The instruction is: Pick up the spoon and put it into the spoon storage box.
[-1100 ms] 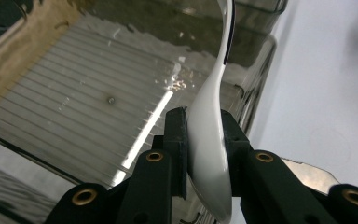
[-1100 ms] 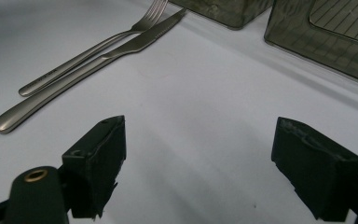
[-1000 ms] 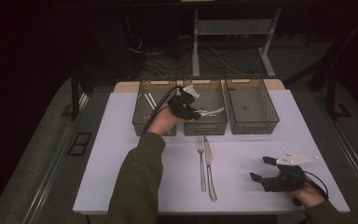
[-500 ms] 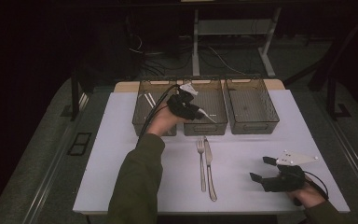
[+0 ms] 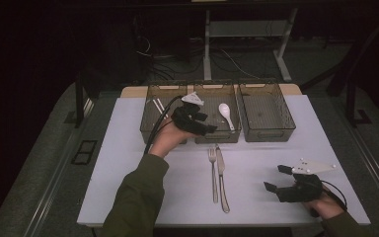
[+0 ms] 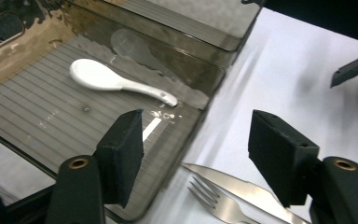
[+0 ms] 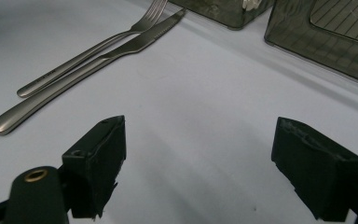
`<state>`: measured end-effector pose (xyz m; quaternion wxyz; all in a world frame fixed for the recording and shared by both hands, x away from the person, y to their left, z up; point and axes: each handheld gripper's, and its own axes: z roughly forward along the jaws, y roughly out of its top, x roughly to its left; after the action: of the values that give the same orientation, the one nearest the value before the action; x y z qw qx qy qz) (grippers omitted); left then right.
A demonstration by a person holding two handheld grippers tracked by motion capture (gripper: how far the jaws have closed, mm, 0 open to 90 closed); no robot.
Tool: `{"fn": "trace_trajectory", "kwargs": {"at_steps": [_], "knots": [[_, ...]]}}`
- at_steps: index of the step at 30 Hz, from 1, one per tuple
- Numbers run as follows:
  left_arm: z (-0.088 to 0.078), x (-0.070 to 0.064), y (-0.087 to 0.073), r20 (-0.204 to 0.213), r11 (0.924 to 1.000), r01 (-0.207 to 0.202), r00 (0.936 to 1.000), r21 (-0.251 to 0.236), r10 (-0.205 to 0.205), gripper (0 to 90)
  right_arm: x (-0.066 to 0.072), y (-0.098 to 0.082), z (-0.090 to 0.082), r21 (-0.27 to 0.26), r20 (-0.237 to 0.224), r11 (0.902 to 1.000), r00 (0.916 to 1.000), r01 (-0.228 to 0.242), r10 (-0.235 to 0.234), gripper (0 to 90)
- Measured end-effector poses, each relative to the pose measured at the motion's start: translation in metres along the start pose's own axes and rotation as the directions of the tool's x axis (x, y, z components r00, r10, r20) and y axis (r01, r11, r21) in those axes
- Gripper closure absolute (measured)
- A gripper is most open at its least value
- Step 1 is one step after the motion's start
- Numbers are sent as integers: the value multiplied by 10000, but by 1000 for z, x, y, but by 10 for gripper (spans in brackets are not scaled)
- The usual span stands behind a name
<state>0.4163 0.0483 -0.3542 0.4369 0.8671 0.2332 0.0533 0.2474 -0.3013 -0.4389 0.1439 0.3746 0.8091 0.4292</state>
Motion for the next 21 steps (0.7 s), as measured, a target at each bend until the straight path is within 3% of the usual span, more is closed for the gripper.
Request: {"fn": "trace_trajectory", "kwargs": {"at_steps": [9, 21], "knots": [[-6, -24, -19, 119, 9994, -339, 9994, -49, 340, 240, -1, -1, -1, -95, 7, 9999, 9999, -120, 120, 178], [-10, -53, -58, 148, 9992, -359, 9993, 155, 357, 211, 0, -1, -2, -45, 8, 9999, 9999, -125, 125, 178]]}}
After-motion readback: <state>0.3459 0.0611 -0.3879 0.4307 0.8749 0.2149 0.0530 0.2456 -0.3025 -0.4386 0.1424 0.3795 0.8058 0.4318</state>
